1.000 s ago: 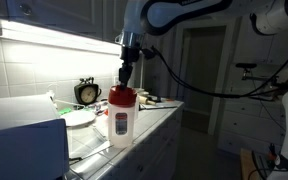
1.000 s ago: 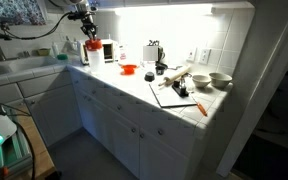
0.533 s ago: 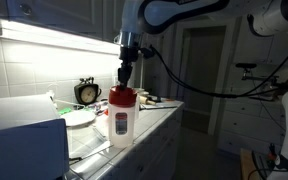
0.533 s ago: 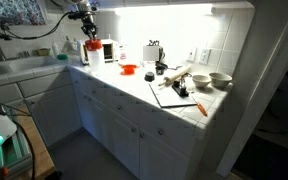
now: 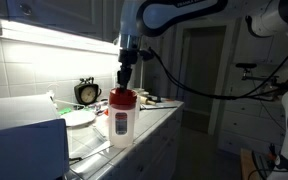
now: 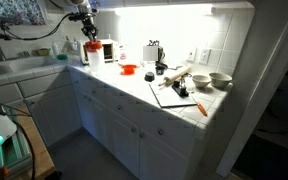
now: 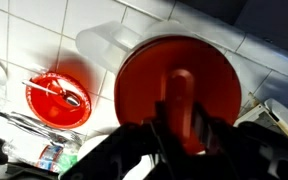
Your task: Put the red lid on the jar
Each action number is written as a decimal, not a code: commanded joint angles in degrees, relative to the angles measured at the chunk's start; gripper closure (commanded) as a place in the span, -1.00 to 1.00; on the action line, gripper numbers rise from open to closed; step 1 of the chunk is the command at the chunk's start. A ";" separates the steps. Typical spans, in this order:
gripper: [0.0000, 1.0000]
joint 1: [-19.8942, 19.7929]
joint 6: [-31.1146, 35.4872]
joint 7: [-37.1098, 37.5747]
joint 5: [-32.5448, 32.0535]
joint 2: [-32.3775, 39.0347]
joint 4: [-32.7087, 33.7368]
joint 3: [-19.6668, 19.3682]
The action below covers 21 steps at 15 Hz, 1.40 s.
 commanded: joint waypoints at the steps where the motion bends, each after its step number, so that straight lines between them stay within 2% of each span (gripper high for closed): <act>1: 0.85 1.01 -2.76 1.68 -1.49 1.53 2.07 -0.41; 9: 0.85 1.08 -3.98 2.12 -1.87 2.25 2.17 -0.57; 21: 0.85 1.12 -2.24 3.79 -1.84 3.96 2.78 -0.94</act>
